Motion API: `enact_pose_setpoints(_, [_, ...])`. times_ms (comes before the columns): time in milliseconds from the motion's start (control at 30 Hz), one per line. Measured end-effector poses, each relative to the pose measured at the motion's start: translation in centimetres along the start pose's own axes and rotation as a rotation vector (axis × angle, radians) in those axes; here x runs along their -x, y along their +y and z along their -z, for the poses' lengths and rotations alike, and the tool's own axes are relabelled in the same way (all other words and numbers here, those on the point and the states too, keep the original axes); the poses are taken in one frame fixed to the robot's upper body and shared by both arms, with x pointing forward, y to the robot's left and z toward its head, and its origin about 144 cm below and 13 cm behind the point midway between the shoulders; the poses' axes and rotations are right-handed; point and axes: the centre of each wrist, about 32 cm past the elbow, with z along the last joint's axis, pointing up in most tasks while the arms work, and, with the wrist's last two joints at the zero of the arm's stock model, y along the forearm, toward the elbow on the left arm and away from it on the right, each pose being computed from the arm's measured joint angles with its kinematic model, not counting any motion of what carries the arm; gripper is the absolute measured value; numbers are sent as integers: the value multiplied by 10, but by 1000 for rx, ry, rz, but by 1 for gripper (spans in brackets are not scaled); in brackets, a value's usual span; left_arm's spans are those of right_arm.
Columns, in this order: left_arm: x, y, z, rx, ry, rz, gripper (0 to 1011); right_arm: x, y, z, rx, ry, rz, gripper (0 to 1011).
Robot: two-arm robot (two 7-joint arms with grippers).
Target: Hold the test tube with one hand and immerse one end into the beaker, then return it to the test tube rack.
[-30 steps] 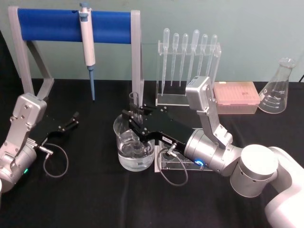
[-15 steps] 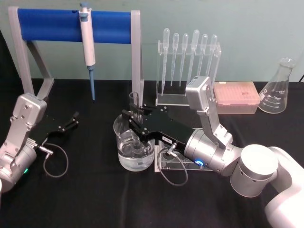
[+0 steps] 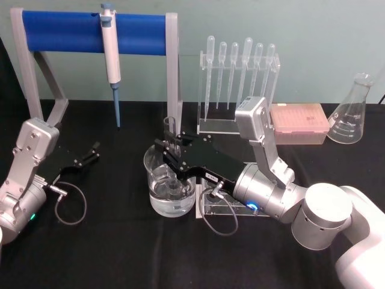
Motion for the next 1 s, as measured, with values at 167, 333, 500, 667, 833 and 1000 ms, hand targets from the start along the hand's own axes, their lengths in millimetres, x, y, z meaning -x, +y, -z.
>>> enact_pose_setpoints(167, [0,0,0,0,0,0,1000,0,0,0,0,0,0,224])
enact_pose_setpoints(333, [0,0,0,0,0,0,1000,0,0,0,0,0,0,224])
enact_pose_setpoints(500, [0,0,0,0,0,0,1000,0,0,0,0,0,0,224])
enact_pose_setpoints(667, [0,0,0,0,0,0,1000,0,0,0,0,0,0,224])
enact_pose_setpoints(833, [0,0,0,0,0,0,1000,0,0,0,0,0,0,224])
enact_pose_setpoints(1000, [0,0,0,0,0,0,1000,0,0,0,0,0,0,224])
